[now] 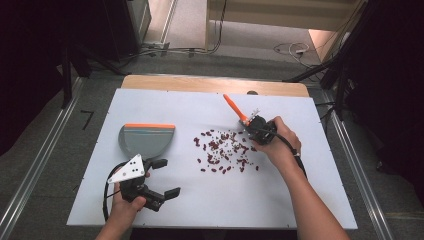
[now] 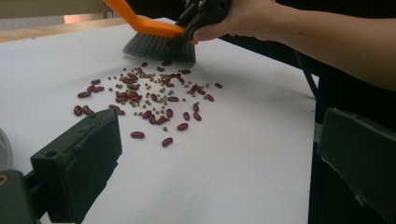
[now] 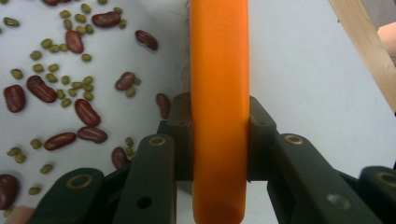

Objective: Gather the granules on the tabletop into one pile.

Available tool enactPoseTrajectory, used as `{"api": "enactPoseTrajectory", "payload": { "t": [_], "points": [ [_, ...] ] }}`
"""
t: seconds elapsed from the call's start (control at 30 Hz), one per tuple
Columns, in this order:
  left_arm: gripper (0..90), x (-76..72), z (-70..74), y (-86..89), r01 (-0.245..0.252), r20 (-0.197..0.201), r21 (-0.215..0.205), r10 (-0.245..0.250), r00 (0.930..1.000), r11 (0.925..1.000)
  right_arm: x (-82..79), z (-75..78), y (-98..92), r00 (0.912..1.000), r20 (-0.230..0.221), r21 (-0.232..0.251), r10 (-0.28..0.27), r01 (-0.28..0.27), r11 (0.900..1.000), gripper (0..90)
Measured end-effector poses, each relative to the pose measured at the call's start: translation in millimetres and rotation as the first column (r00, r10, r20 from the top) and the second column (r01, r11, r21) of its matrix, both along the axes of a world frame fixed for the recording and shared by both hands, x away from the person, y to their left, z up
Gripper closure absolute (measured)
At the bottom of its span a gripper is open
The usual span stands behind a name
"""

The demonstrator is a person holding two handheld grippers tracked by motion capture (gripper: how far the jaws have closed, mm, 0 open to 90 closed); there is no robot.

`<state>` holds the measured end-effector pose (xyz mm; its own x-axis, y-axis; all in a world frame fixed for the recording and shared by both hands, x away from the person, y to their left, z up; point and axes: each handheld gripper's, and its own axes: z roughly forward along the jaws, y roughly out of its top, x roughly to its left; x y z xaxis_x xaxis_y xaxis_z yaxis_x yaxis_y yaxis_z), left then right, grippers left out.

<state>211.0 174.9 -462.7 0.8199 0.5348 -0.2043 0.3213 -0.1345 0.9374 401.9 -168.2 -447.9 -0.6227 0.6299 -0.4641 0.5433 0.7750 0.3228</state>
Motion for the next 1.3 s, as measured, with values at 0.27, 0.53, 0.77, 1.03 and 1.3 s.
{"api": "enactPoseTrajectory", "payload": {
  "t": [0.27, 0.53, 0.77, 1.03, 1.3],
  "points": [
    [0.7, 0.3, -0.2, -0.8, 0.000, -0.001, 0.000, 0.000, 1.0000, 1.0000, -14.7, -1.5, 18.6, 0.9982, -0.017, -0.006, 0.057, -0.057, 0.998, 68.5],
    [0.7, 0.4, -0.2, -0.6, -0.001, -0.002, 0.000, 0.001, 1.0000, 1.0000, -29.0, -1.2, 29.9, 0.9927, -0.042, -0.005, 0.113, -0.113, 0.994, 68.5],
    [0.7, 0.4, 0.0, -0.2, -0.001, -0.002, 0.000, 0.001, 1.0000, 1.0000, -28.2, 12.6, 26.8, 0.9853, -0.083, 0.061, 0.149, -0.144, 0.988, 68.4],
    [0.8, 0.7, -0.7, -0.9, 0.001, -0.003, 0.002, -0.001, 1.0000, 1.0000, -3.9, 20.1, 37.0, 0.9735, 0.003, 0.027, 0.229, -0.229, 0.973, 68.3],
    [0.8, 0.4, -1.0, 2.5, -0.002, -0.004, 0.001, 0.002, 1.0000, 1.0000, 9.5, -1.6, 62.7, 0.9233, -0.015, -0.105, 0.384, -0.383, 0.918, 68.5]
  ]
}}
